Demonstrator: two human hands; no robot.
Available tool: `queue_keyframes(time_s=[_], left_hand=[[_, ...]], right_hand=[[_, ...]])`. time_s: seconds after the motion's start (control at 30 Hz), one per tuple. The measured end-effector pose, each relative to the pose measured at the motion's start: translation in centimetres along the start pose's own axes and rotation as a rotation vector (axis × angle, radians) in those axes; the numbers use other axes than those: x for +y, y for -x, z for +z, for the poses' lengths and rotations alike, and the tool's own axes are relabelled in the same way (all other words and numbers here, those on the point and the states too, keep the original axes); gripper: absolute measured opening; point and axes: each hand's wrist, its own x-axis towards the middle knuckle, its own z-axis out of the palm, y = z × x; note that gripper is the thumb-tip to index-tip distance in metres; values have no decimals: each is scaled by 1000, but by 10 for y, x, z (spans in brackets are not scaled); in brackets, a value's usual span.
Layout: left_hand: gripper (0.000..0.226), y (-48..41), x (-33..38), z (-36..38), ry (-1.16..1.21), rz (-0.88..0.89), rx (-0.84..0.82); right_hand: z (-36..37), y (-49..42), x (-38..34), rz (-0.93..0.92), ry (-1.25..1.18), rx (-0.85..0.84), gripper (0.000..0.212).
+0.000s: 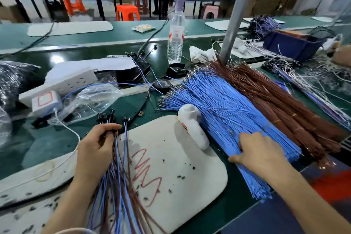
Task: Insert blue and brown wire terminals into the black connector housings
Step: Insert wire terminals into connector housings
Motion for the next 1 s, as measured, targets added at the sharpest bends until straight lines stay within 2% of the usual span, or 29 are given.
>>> queue_keyframes(time_s=[0.1, 0.17, 0.23, 0.33, 0.37, 0.47, 0.53, 0.6, 0.67, 0.8, 0.87, 0.93, 1.0], left_hand=[[35, 0, 1, -1, 18, -14, 2], [35, 0, 0, -2, 29, -21, 7], [36, 1, 0, -2, 55, -31, 7], [38, 0, 1, -2, 89, -39, 30], [38, 0, 3, -1, 112, -46, 37], [33, 0, 20, 2, 266, -25, 1], [25, -1, 38, 5, 385, 15, -104], [26, -1, 59, 13, 471, 14, -264], [40, 1, 79, 28, 528, -54, -422], [75, 6, 121, 54, 572, -367, -728], [89, 3, 137, 61, 739, -504, -763], [97, -3, 142, 61, 910, -583, -723], [105, -9, 148, 49, 1046, -642, -683]], right_hand=[[5, 3, -5, -3, 62, 30, 40], [3, 3, -6, -12, 18, 6, 41], [-4, 2, -1, -35, -168, -5, 42], [-32, -7, 16, -46, -631, -28, 35], [-44, -13, 22, -65, -690, -37, 33], [-83, -38, 34, -148, -676, -196, 24], [-108, -49, 33, -209, -685, -309, 23], [-131, -53, 29, -272, -716, -251, 23], [-151, -51, 21, -321, -808, -120, 17], [-175, -23, -7, -362, -998, 133, 13], [-176, -2, -17, -382, -1121, 225, 19], [-173, 19, -26, -437, -1233, 291, 24], [-168, 42, -36, -528, -1320, 265, 26]])
